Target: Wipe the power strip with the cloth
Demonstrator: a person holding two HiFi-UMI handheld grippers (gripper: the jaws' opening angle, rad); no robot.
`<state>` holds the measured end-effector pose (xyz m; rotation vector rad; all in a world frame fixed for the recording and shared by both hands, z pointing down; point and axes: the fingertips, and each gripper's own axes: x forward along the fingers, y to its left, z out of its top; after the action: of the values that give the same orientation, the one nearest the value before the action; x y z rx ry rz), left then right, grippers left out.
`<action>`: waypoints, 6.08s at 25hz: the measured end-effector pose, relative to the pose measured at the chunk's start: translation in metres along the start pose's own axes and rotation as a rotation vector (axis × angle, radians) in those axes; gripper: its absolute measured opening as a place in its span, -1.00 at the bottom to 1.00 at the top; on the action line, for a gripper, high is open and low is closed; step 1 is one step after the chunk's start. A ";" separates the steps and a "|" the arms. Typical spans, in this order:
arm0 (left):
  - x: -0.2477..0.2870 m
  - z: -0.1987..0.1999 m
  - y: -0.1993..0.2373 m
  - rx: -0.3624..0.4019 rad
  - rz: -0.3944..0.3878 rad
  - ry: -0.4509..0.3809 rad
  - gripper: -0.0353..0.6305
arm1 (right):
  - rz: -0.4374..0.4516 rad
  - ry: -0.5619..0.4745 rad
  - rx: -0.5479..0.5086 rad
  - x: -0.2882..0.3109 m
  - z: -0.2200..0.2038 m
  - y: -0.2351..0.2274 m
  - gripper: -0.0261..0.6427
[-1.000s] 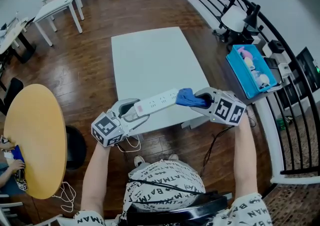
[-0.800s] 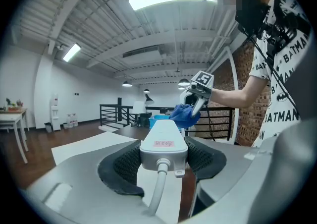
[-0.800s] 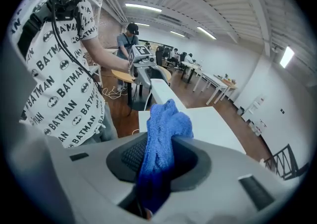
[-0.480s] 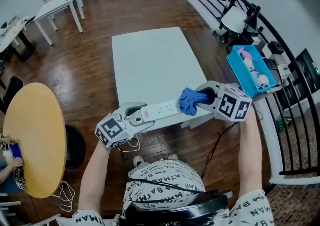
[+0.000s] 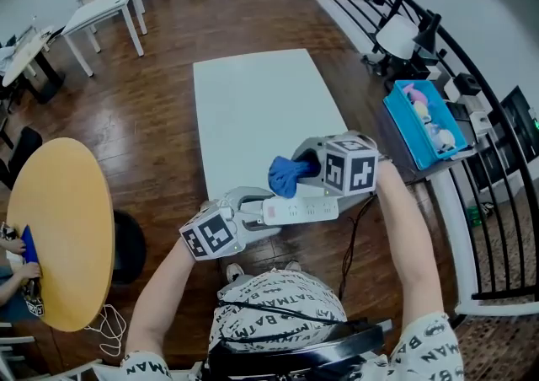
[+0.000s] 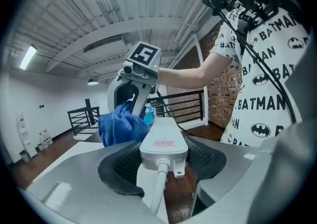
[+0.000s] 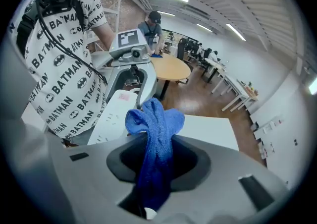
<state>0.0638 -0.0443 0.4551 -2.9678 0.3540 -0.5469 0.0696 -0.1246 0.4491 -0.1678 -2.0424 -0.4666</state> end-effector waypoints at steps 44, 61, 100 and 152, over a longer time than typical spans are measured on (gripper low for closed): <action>-0.006 -0.029 0.018 0.010 0.067 0.071 -0.06 | -0.242 0.087 0.088 -0.035 -0.060 -0.002 -0.56; -0.017 -0.018 0.019 0.012 0.076 0.040 -0.06 | -0.063 0.102 -0.023 0.008 -0.032 0.019 -0.56; -0.004 -0.166 0.102 -0.317 0.318 0.052 -0.06 | -0.569 -0.068 0.879 0.036 -0.123 0.036 -0.56; -0.108 -0.145 0.165 -0.619 0.967 -0.254 -0.59 | -0.610 -0.423 1.286 0.041 -0.152 0.039 -0.56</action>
<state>-0.1215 -0.1855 0.5300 -2.7607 2.0412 0.0855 0.1846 -0.1525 0.5607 1.2278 -2.3860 0.6385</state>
